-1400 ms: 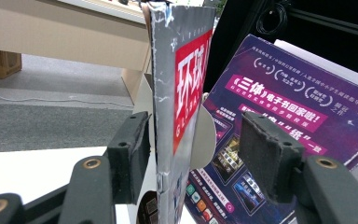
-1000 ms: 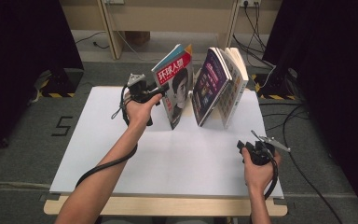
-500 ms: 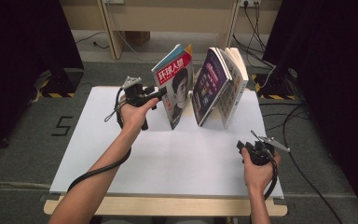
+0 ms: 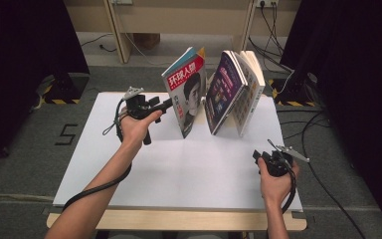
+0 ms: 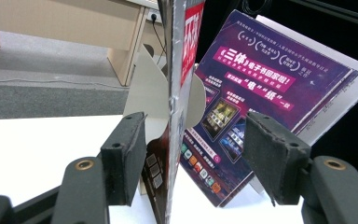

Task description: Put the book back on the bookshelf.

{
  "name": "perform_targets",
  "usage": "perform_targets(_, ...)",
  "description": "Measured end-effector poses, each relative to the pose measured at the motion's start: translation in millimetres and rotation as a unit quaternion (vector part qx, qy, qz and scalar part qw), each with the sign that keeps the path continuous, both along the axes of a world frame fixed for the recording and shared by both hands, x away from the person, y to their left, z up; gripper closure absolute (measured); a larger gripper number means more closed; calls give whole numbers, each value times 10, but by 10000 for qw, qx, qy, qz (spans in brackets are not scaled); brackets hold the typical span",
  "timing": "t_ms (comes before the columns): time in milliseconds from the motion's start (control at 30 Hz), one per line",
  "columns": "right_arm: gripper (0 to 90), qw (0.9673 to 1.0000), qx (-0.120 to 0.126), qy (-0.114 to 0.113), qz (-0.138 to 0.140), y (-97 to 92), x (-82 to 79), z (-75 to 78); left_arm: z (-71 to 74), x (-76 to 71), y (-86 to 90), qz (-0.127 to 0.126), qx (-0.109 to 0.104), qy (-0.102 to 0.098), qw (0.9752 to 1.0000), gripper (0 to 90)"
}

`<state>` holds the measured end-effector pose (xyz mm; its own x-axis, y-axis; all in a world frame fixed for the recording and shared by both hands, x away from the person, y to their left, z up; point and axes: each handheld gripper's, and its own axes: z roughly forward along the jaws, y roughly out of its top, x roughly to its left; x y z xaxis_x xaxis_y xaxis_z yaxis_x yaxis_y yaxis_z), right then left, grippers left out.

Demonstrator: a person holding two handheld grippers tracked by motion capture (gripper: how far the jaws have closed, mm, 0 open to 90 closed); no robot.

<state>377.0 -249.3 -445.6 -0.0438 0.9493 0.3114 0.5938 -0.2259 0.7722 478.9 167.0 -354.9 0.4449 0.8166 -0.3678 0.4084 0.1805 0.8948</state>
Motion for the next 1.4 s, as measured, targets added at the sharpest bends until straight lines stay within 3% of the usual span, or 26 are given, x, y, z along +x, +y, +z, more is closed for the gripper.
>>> perform_targets(567,601,10000,-16,18,14,18,1,-5,-85,-146,148,-141,65,129,9998,384)
perform_targets(1400,600,10000,-40,36,35,25,5,-17,-231,-324,434,-140,84,276,9995,384)
